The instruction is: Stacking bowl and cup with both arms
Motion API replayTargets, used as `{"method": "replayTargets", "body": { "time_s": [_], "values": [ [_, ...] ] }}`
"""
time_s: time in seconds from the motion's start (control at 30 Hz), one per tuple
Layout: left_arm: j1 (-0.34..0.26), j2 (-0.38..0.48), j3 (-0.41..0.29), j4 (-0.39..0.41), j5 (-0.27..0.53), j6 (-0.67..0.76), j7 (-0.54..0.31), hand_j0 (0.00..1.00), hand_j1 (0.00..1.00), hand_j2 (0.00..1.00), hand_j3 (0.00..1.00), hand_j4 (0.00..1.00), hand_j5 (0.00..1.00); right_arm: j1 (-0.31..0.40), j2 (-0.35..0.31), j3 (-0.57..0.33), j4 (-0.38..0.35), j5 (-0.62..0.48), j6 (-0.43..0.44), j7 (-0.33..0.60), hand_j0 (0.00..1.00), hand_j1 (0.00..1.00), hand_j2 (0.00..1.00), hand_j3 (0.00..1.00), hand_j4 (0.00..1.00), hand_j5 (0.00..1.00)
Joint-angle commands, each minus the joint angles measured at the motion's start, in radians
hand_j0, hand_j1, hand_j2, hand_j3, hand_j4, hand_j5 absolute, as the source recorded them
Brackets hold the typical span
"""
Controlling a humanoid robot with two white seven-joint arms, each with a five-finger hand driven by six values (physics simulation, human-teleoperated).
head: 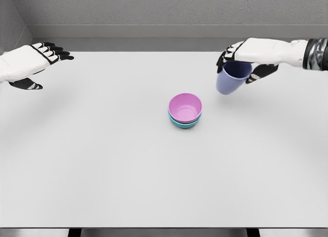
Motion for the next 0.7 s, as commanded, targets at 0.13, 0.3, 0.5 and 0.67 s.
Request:
{"method": "replayTargets", "body": {
  "time_s": [0.13,0.3,0.5,0.67],
  "values": [
    [0.000,0.003,0.001,0.002,0.006,0.001,0.001,1.00,1.00,1.00,1.00,1.00,1.00,-0.009,-0.003,-0.003,-0.048,-0.007,0.006,0.000,0.59,0.59,0.59,0.59,0.59,0.59],
    [0.000,0.003,0.001,0.002,0.006,0.001,0.001,1.00,1.00,1.00,1.00,1.00,1.00,-0.017,-0.010,-0.046,-0.087,-0.009,0.011,0.000,0.59,0.59,0.59,0.59,0.59,0.59],
    [0.000,0.003,0.001,0.002,0.006,0.001,0.001,1.00,1.00,1.00,1.00,1.00,1.00,-0.012,0.004,-0.044,-0.122,-0.009,0.013,0.000,0.59,0.59,0.59,0.59,0.59,0.59],
    [0.000,0.003,0.001,0.002,0.004,0.001,0.001,1.00,1.00,1.00,1.00,1.00,1.00,-0.006,0.007,-0.033,-0.174,-0.009,0.011,0.000,0.59,0.59,0.59,0.59,0.59,0.59]
  ]
}}
